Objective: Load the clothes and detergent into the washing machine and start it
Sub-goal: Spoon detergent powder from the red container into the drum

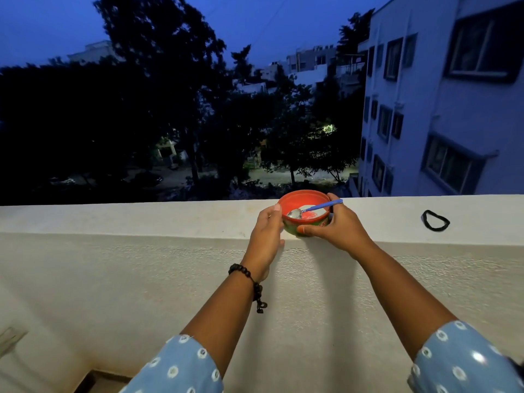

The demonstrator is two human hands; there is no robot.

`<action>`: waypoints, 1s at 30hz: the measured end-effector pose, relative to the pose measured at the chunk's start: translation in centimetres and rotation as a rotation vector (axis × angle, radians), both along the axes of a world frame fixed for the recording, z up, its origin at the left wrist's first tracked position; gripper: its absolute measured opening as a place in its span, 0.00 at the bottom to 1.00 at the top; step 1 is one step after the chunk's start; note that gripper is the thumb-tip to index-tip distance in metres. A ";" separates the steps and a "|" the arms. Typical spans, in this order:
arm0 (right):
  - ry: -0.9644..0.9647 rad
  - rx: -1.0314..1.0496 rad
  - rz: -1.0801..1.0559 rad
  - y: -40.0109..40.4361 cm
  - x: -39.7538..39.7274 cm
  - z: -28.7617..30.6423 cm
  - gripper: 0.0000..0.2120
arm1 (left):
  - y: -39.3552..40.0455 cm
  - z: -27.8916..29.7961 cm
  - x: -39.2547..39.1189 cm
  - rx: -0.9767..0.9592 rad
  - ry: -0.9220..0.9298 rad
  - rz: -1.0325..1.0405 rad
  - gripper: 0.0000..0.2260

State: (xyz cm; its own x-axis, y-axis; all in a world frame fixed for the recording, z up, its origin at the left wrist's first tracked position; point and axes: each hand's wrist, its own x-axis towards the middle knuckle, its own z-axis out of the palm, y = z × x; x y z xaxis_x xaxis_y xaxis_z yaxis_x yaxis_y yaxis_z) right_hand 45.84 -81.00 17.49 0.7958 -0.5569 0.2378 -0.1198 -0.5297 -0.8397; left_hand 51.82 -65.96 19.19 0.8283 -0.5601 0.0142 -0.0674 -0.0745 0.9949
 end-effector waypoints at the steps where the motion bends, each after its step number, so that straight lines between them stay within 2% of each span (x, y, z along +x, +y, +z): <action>1: 0.019 -0.017 -0.012 -0.2 0.1 0.0 0.47 | 0.0 0.0 0.2 0.000 -0.002 0.003 0.12; 4: 0.101 -0.046 -0.055 -0.5 0.1 -0.2 0.56 | -0.1 0.0 0.5 0.008 -0.033 0.007 0.14; 7: 0.111 0.031 -0.045 -0.9 -0.5 -0.3 0.62 | 0.0 -0.1 0.4 0.060 -0.071 -0.003 0.21; 11: 0.040 0.107 -0.040 -1.1 -1.8 0.1 0.61 | 0.6 -0.3 0.1 0.074 -0.091 -0.007 0.23; 15: -0.020 0.082 -0.052 -0.6 -2.7 0.4 0.52 | 0.9 -0.3 -0.6 0.093 -0.088 -0.003 0.24; 20: -0.057 -0.128 -0.122 0.6 -2.7 0.6 0.46 | 1.4 0.5 -2.0 0.124 -0.214 -0.003 0.24; 24: -0.042 -0.422 -0.224 1.8 -2.6 0.7 0.44 | 1.8 0.5 -2.6 0.186 -0.356 0.021 0.25; 30: -0.035 -0.724 -0.271 4.1 -2.7 0.5 0.41 | 3.5 -1.0 -2.6 0.311 -0.623 0.163 0.28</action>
